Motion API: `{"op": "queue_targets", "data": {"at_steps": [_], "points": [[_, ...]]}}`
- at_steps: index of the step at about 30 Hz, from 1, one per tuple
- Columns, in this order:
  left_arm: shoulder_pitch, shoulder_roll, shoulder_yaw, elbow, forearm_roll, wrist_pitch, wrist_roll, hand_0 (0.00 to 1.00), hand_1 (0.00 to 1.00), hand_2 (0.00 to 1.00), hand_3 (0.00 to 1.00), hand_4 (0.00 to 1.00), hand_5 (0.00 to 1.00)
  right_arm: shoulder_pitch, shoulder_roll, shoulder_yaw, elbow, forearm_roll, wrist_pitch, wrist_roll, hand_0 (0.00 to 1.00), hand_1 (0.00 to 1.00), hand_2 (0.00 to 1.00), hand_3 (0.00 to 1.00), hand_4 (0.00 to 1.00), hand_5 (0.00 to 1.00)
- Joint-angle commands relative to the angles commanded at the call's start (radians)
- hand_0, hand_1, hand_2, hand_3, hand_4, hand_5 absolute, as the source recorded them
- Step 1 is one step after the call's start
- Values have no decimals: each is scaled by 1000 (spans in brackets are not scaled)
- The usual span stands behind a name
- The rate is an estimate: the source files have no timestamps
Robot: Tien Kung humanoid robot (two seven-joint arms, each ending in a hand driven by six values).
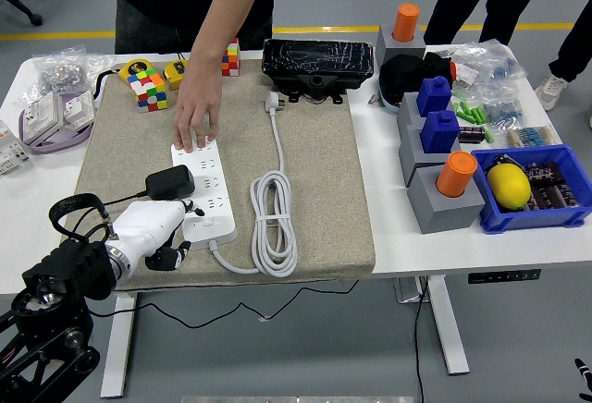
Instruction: Pick up the plug,place it near the board,insert it into the board,press the button
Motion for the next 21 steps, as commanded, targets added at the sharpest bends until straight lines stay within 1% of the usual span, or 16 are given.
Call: {"op": "queue_targets", "data": {"at_steps": [8,11,12,17,18,21], "points": [[-7,5,22,0,-23,-14,-6,191,43,137,842,548,2,-2,1,1,0,0,-1,0,862,830,793,824,998,998],[-11,5,30,0,-32,-5,-16,191,43,137,842,548,2,-3,0,1,0,0,-1,-1,862,830,793,824,998,998],[-11,4,31,0,-33,-2,-19,186,46,140,881,578,2,-3,0,0,0,1,-1,0,862,830,793,824,998,998],[-19,3,32,0,-35,8,-26,186,46,140,881,578,2,-3,0,0,0,1,-1,0,862,830,793,824,998,998],[-22,3,32,0,-37,5,-26,189,46,141,898,578,2,-3,0,2,0,-1,-1,-1,863,830,793,824,998,998],[-25,3,31,0,-41,-1,-28,189,46,141,898,578,2,-3,-1,1,0,0,-1,0,863,830,793,824,998,998]]}}
